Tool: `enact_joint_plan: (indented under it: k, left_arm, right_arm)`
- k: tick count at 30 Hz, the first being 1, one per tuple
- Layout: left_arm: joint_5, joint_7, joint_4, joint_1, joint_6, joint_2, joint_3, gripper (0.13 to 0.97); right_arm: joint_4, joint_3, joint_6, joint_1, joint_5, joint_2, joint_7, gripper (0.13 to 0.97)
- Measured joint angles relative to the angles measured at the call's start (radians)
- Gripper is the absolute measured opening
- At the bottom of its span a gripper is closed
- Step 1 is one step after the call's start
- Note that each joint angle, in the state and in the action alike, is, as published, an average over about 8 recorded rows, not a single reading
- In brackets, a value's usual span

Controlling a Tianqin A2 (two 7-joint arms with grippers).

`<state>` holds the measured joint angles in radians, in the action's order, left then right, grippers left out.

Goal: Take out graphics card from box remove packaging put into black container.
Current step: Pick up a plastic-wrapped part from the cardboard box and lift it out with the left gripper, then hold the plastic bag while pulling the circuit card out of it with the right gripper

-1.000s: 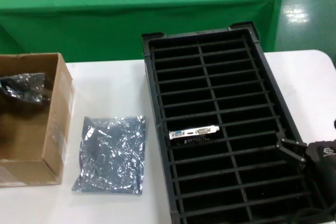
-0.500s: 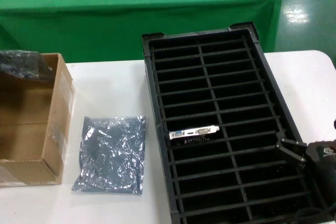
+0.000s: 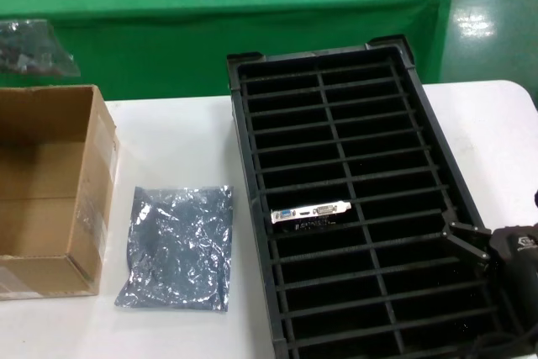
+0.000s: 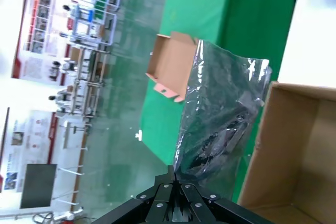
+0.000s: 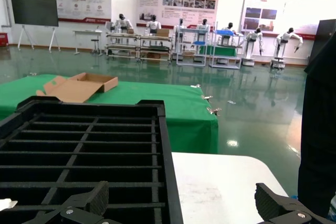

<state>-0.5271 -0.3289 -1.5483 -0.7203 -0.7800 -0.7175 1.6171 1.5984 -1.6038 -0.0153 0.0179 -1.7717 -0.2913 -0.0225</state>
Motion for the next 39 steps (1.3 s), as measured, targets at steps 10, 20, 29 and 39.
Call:
enact_joint_plan:
  k: [10,20,29,39]
  left_arm:
    - [0.027,-0.034,-0.131,0.066,-0.052,0.048,-0.11,0.139]
    - [-0.017,-0.022,-0.175,0.088,-0.075,0.059,-0.14,0.139]
    - [-0.067,-0.023,-0.226,0.101,-0.11,0.046,-0.151,0.139]
    - [-0.132,-0.024,-0.24,0.125,-0.098,0.063,-0.142,0.139]
  right_arm:
    - [-0.011,0.002,-0.028,0.076,0.014,-0.006,0.029,0.966]
    - [-0.174,-0.044,-0.209,0.36,-0.003,0.131,0.236,0.966]
    - [-0.319,-0.156,-0.364,0.557,-0.006,0.246,0.399,0.966]
    - [-0.371,-0.337,-0.416,0.652,-0.091,0.286,0.49,0.922]
